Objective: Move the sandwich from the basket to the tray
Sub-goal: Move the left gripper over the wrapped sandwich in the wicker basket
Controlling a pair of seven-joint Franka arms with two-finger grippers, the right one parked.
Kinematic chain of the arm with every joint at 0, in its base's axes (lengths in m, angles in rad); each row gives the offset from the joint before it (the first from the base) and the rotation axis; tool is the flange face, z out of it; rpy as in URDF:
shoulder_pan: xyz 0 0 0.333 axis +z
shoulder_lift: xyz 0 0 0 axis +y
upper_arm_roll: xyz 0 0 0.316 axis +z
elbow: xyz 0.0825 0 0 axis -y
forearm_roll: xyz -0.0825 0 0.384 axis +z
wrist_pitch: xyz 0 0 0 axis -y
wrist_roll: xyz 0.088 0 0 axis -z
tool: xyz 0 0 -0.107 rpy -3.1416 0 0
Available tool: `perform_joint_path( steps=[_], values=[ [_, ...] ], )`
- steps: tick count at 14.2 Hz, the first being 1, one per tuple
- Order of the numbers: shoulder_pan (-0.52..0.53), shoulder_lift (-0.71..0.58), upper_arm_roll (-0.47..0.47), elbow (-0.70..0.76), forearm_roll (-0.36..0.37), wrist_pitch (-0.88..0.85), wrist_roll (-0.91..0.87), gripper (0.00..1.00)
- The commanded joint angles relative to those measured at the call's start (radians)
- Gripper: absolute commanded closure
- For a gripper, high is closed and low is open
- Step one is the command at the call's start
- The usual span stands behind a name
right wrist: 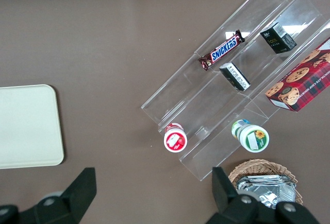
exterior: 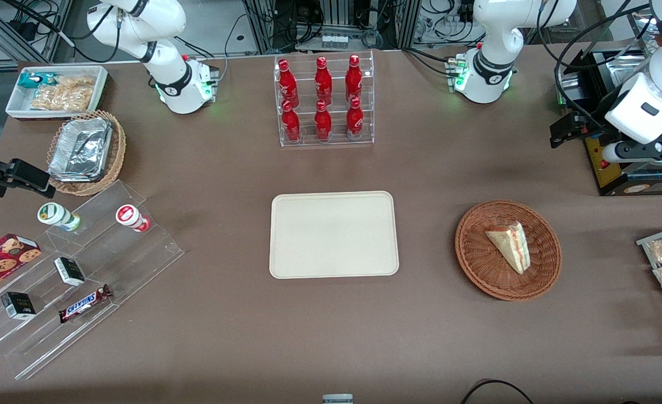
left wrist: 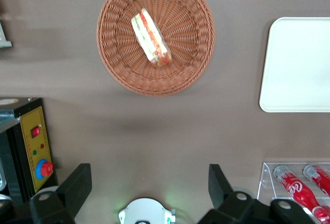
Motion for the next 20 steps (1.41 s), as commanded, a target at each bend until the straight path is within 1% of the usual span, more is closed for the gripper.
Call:
perform_joint_path(
  steps=[1,3,5,8,12,15,17,18,20],
  values=[
    [0.009,0.026,0.003,0.041,-0.006,-0.026,0.018,0.00],
    [0.009,0.051,0.003,0.038,0.008,-0.017,0.027,0.00],
    [0.010,0.109,0.005,0.037,0.008,0.001,0.027,0.00],
    [0.030,0.201,0.005,0.005,0.010,0.090,0.026,0.00],
    [0.035,0.227,0.005,-0.115,0.011,0.239,0.012,0.00],
    [0.035,0.237,0.005,-0.219,0.011,0.394,0.004,0.00],
    [0.029,0.237,0.005,-0.291,0.011,0.516,-0.062,0.00],
    [0.024,0.249,0.003,-0.319,0.011,0.581,-0.121,0.00],
    [0.023,0.276,0.000,-0.335,0.011,0.630,-0.229,0.00]
  ],
)
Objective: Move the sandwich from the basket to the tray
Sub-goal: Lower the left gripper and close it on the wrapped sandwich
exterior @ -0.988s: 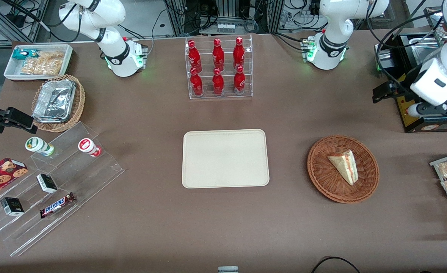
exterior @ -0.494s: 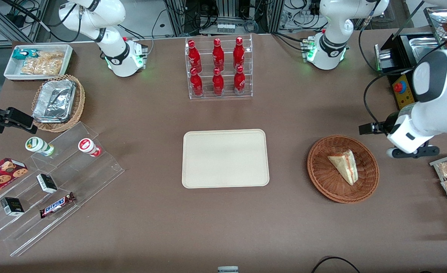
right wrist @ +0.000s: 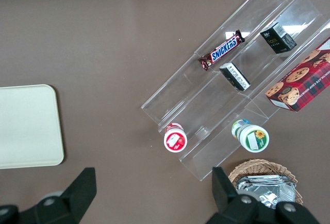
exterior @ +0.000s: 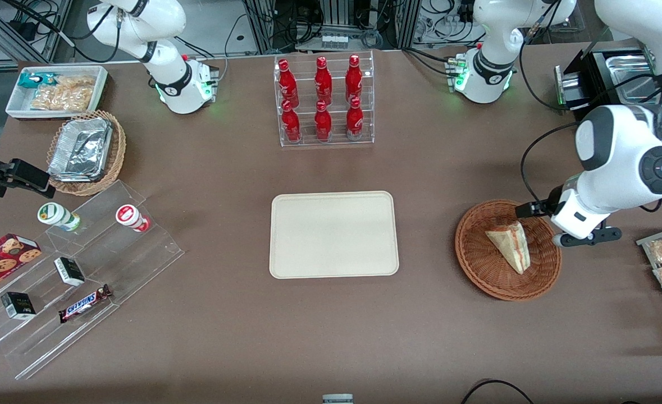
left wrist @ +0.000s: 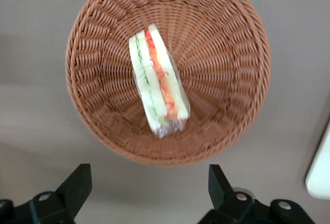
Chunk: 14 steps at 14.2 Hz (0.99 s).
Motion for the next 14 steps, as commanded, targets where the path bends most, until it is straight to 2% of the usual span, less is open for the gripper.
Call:
perform_joint_path(
  steps=[1,7,13,14],
  values=[
    [-0.004,0.026,-0.008,-0.029,0.009,0.070,-0.151,0.00],
    [-0.017,0.098,-0.008,-0.075,0.009,0.257,-0.361,0.00],
    [-0.011,0.159,-0.006,-0.096,0.004,0.340,-0.387,0.00],
    [-0.011,0.165,-0.006,-0.096,0.004,0.340,-0.404,0.03]
  ],
)
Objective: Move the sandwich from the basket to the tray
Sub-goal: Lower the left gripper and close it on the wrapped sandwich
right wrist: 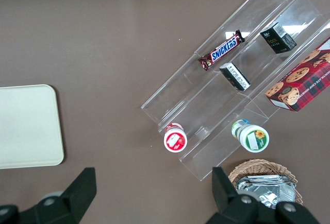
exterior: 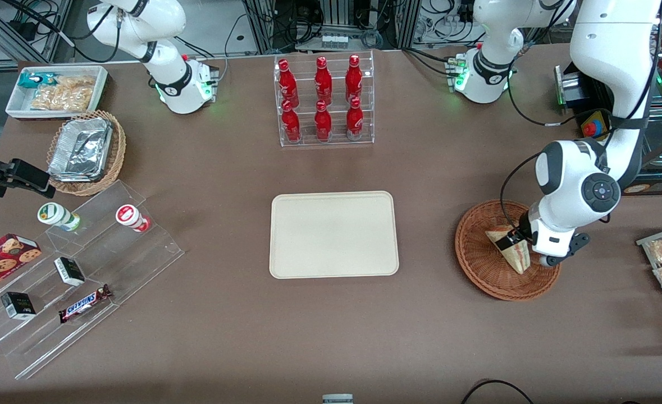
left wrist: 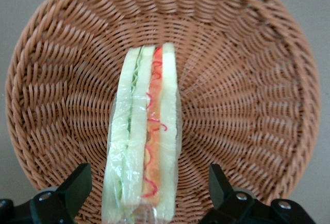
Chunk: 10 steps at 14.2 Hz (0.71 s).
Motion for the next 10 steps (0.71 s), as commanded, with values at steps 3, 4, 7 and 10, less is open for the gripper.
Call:
perform_joint_path(
  steps=[3,4,7,10],
  values=[
    [-0.003,0.013,0.004,-0.015,0.006,0.036,-0.067,0.73],
    [-0.003,0.010,0.004,-0.015,0.006,0.032,-0.062,0.88],
    [-0.006,-0.011,0.004,0.003,0.014,0.000,-0.035,0.98],
    [-0.021,-0.030,-0.006,0.095,0.034,-0.115,0.077,0.98]
  ],
)
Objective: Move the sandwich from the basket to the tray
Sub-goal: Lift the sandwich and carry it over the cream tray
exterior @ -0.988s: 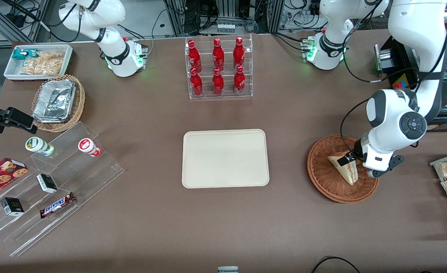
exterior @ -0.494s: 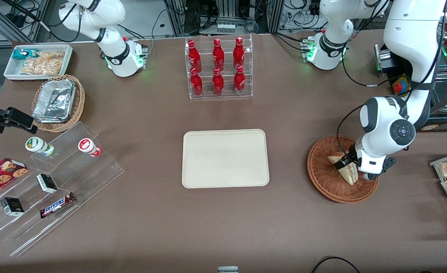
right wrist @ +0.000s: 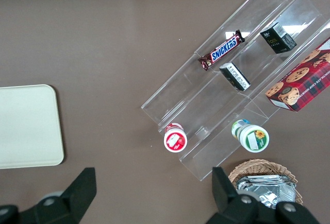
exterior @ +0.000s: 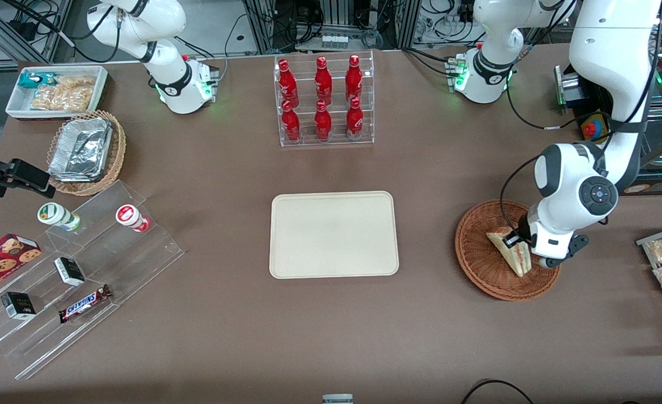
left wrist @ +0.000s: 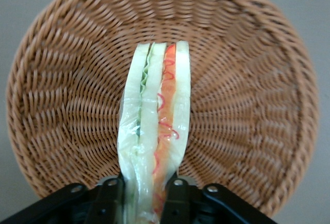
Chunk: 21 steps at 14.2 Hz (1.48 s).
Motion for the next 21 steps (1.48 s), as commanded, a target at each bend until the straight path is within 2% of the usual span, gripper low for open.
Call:
perform_joint_path(
  steps=[1,5,9,13,19,20,21],
  values=[
    [-0.058,-0.023,-0.015,0.099,0.021,-0.125,0.044,0.98],
    [-0.208,0.061,-0.016,0.303,0.013,-0.292,0.038,0.93],
    [-0.382,0.147,-0.018,0.395,-0.068,-0.294,0.029,0.94],
    [-0.520,0.298,-0.018,0.552,-0.071,-0.295,-0.095,0.95],
    [-0.621,0.471,-0.035,0.714,-0.070,-0.282,-0.212,0.95],
    [-0.635,0.482,-0.035,0.719,-0.070,-0.277,-0.215,0.93],
    [-0.641,0.485,-0.035,0.718,-0.070,-0.260,-0.216,0.85]
  ],
)
